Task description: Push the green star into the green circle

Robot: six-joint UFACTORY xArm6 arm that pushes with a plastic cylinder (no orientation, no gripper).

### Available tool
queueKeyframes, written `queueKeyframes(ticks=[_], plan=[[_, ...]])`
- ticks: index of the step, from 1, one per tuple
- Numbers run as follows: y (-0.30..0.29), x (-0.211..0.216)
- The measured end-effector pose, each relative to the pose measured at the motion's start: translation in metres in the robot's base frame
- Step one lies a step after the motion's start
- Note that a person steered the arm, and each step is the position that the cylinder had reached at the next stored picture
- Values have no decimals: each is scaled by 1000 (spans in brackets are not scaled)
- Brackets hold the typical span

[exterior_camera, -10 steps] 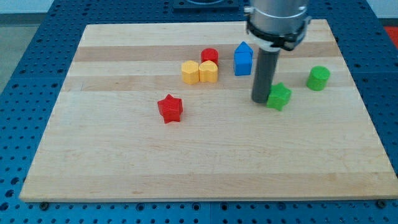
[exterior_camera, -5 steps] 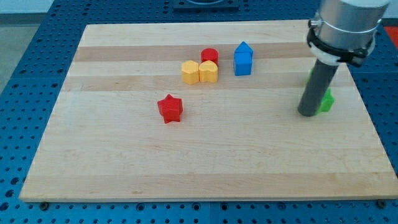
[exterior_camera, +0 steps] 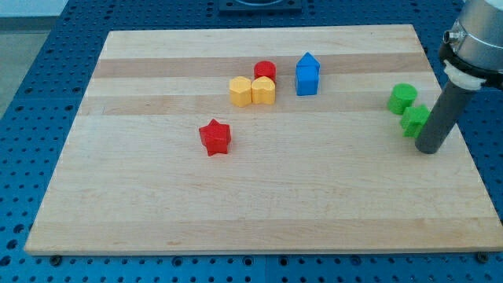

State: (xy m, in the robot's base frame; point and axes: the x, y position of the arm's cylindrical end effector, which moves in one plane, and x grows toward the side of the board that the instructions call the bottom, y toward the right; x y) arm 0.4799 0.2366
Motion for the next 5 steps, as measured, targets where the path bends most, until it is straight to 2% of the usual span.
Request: queueKeyframes(ticks=[5], plan=[[11, -17]])
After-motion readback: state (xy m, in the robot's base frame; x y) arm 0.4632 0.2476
